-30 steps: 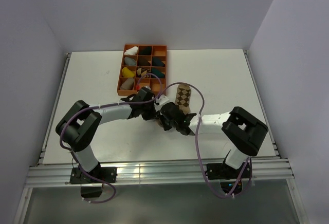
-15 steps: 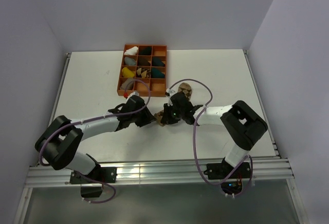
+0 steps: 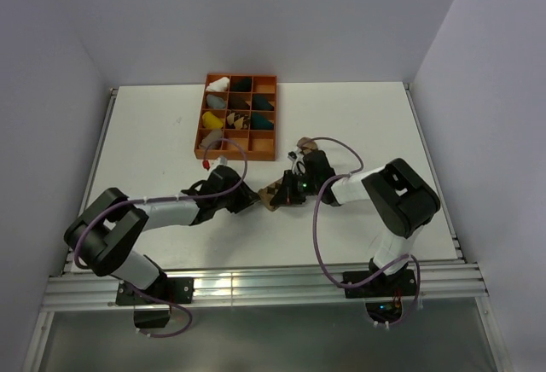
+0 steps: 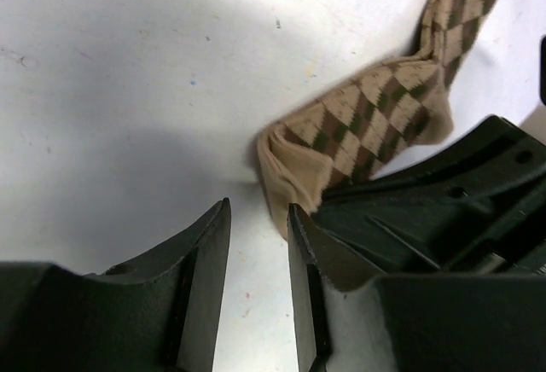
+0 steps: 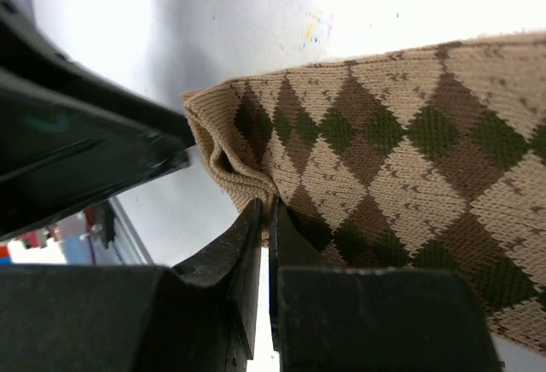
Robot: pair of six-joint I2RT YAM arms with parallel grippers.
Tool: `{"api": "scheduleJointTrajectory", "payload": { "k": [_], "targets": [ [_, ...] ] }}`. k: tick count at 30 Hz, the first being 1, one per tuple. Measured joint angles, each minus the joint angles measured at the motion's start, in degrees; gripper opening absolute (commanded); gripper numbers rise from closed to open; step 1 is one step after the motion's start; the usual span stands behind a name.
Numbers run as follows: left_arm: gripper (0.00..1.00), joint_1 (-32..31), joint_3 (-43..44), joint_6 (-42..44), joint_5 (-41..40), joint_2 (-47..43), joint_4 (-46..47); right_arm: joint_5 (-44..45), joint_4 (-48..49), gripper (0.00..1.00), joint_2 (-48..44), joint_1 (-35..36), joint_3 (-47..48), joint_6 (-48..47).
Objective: Roll the socks
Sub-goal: Roll the sock at the center of the board.
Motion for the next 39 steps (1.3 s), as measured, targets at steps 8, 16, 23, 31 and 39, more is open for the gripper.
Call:
{"api": "scheduleJointTrajectory", "payload": {
  "k": [8, 16, 23, 31, 39],
  "targets": [
    [0.33, 0.00, 0.79, 0.04, -0.28, 4.24, 2.51, -2.80, 1.33, 0.00, 0.07, -1.09, -1.36, 1.22],
    [0.36, 0.00, 2.01, 0.31, -0.07, 6.21, 4.44, -4.04, 1.90, 0.00, 0.68, -1.51, -1.36, 1.27],
    [0.41, 0.00, 2.99, 0.72, 0.33, 7.26, 5.29, -4.17, 1.92, 0.00, 0.70, -1.57, -1.36, 1.27],
    [0.35, 0.00, 4.87, 0.87, 0.94, 9.20, 5.07, -4.15, 1.88, 0.00, 0.68, -1.62, -1.36, 1.27],
    [0.15, 0.00, 7.67, 0.15, 1.09, 11.39, 2.69, -3.93, 1.14, 0.00, 0.28, -1.75, -1.36, 1.25]
  ]
}}
